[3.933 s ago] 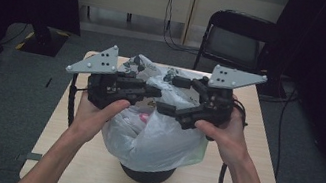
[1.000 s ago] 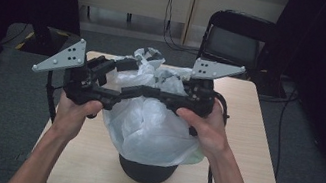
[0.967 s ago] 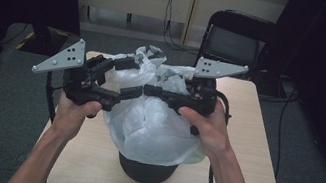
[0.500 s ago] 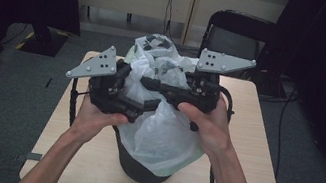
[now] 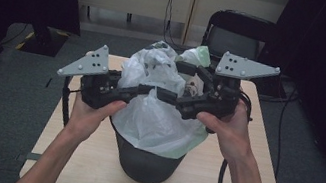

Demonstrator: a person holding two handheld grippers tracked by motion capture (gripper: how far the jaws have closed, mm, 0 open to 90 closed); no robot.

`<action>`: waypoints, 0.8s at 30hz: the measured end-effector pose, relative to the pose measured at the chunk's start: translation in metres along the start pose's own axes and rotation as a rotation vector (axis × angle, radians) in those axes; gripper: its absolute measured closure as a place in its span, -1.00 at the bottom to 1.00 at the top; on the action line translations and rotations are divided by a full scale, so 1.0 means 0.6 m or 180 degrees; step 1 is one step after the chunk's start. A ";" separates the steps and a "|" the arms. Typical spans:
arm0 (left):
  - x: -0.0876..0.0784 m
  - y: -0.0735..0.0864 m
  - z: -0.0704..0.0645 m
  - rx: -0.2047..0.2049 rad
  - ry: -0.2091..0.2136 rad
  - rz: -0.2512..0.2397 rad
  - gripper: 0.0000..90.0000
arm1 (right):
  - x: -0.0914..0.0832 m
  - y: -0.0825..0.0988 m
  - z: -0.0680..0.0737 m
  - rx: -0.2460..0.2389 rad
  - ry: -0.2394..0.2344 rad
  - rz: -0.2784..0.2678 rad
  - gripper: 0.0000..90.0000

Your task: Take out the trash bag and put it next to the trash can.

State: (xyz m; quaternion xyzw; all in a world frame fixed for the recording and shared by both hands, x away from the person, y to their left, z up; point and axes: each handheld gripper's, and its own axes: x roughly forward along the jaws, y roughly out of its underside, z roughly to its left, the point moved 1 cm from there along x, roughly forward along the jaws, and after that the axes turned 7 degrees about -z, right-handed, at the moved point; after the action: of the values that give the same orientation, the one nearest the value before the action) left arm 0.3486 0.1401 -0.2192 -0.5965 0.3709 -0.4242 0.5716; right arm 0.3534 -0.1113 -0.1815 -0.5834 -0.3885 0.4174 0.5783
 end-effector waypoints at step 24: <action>0.016 -0.018 0.008 -0.0175 0.0224 -0.0105 0.77 | 0.070 0.058 -0.014 -0.0089 -0.0374 0.0502 0.52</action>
State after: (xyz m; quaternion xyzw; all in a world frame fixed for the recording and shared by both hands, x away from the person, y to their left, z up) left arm 0.3560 0.1339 -0.2075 -0.6027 0.3924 -0.4440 0.5344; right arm 0.3748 -0.0759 -0.2180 -0.5947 -0.3803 0.4897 0.5117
